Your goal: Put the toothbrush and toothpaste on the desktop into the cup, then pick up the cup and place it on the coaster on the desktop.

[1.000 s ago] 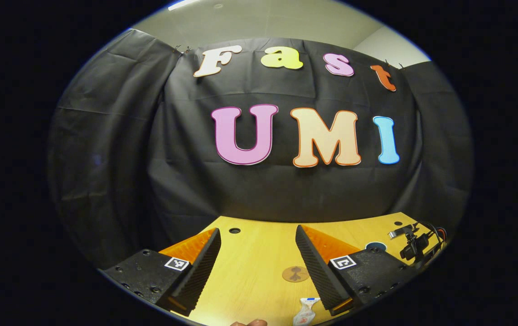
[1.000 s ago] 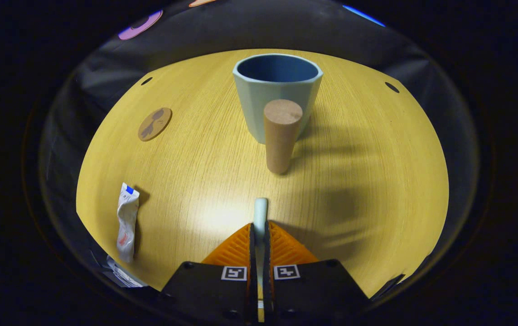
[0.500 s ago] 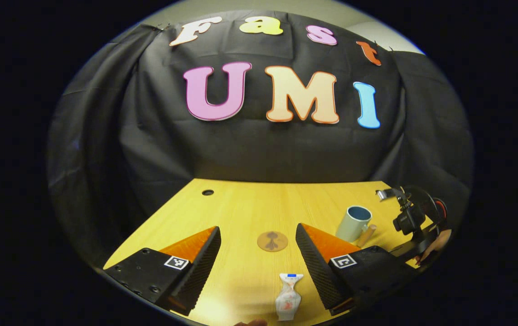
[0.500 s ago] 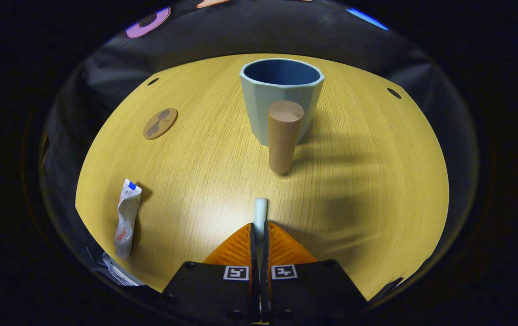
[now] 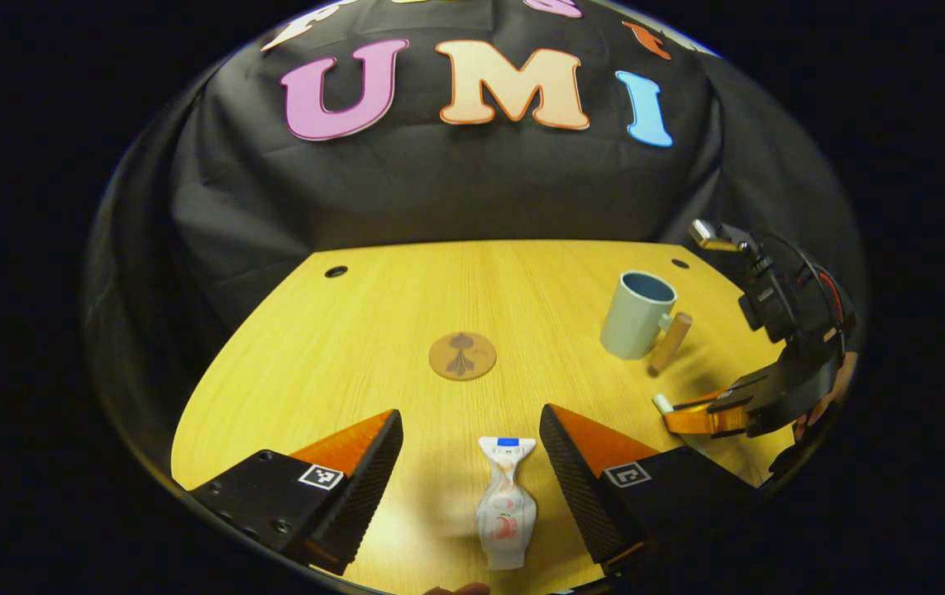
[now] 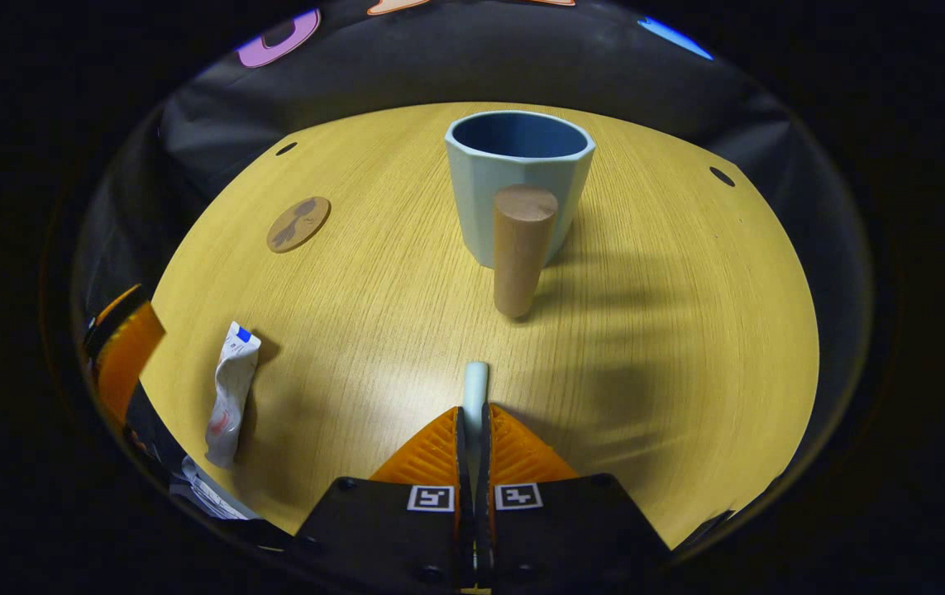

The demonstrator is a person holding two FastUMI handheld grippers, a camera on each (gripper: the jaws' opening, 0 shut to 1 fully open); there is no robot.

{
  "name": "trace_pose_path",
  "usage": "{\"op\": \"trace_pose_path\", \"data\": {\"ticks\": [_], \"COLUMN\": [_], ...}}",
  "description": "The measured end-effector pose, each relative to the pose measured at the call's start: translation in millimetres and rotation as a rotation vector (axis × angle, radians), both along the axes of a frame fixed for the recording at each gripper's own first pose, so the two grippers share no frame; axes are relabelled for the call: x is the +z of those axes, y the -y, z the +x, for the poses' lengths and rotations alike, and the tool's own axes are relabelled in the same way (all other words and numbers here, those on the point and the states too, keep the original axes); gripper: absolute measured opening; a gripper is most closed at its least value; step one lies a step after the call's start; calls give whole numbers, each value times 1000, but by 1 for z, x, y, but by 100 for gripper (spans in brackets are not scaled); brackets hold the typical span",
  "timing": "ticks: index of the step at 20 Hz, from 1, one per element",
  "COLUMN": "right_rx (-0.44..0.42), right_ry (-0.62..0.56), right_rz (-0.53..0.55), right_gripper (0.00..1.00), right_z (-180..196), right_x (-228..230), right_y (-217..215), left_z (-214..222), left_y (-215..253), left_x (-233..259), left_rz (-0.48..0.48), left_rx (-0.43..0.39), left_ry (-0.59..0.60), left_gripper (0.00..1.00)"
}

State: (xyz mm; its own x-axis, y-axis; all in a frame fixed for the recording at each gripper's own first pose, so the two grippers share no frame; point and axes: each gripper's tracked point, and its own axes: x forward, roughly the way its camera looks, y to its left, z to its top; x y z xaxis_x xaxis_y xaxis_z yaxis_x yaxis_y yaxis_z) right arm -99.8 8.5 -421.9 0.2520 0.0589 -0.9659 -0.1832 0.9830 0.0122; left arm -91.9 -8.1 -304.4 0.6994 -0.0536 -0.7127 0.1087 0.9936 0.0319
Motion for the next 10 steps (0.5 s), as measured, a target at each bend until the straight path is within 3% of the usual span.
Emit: {"op": "trace_pose_path", "data": {"ticks": [10], "right_rx": [17], "right_ry": [3], "right_rz": [12], "right_gripper": [4], "right_z": [0], "right_x": [-1], "right_y": [2], "left_z": [-38], "left_y": [18], "left_x": [-74], "left_rz": [24], "left_rx": [-42], "left_ry": [-255], "left_gripper": [98]}}
